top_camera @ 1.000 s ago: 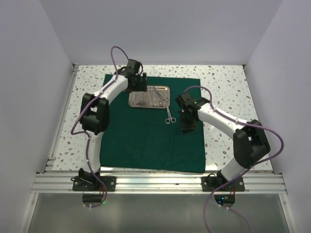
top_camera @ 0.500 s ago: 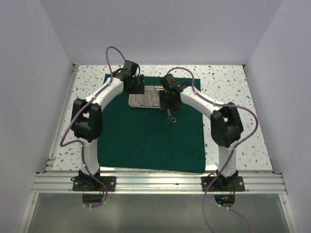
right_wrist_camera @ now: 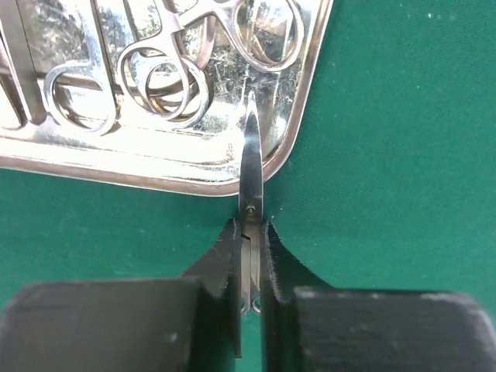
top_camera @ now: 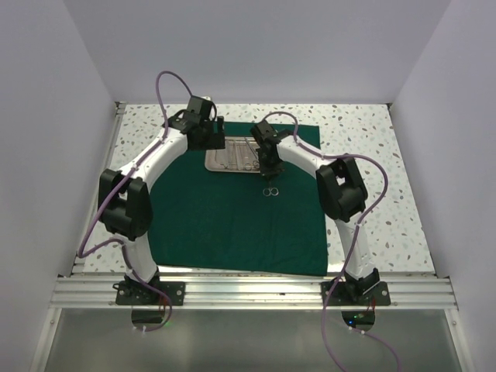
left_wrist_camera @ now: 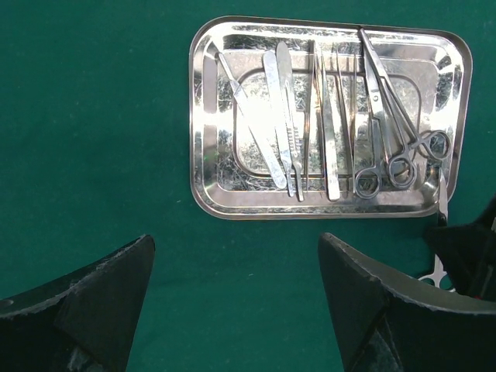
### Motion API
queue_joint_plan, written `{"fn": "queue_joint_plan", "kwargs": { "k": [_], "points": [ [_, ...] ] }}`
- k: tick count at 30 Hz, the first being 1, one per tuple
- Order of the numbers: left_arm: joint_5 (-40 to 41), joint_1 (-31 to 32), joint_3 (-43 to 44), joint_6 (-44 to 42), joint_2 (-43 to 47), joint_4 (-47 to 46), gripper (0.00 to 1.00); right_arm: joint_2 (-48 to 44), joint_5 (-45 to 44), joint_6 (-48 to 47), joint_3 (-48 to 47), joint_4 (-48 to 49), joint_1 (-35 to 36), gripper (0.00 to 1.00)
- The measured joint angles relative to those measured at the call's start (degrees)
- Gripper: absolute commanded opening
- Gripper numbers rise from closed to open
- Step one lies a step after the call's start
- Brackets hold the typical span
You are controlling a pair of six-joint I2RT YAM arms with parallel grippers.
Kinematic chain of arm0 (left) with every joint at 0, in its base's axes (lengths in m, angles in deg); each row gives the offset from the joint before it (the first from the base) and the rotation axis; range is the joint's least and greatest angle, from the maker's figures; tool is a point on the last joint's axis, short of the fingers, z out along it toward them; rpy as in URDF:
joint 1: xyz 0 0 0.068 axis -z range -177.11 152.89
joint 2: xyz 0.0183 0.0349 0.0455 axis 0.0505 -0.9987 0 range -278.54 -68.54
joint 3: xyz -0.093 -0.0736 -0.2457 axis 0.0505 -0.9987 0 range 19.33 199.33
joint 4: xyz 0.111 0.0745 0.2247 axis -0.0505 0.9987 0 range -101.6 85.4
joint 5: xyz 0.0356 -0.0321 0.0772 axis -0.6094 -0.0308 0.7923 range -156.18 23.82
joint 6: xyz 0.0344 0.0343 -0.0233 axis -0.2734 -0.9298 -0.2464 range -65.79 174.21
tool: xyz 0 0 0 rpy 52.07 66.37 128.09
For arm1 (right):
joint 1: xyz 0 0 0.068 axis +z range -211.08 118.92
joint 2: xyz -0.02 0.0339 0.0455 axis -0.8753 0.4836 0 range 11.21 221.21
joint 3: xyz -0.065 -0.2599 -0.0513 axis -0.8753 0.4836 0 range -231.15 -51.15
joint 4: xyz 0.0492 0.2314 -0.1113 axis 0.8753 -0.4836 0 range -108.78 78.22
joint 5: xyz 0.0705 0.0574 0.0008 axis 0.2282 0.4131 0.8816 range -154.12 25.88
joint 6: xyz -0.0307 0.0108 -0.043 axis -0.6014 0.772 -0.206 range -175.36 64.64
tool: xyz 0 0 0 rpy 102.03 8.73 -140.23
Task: Open and lay out the surgical kit
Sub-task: Pick up the medical item from the container.
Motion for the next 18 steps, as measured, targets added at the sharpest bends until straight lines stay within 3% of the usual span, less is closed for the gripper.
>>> {"fn": "queue_joint_plan", "kwargs": {
  "k": [10, 18],
  "points": [
    [0.4, 0.2, 4.5, -0.5, -3.7, 0.1, 0.9, -2.3, 0.0, 0.3, 1.9, -2.8, -0.3, 0.0],
    [-0.3, 1.7, 20.1, -0.4, -15.8, 1.2, 0.9, -21.7, 2.8, 5.0, 17.2, -5.5, -0.3, 0.0]
  ]
}}
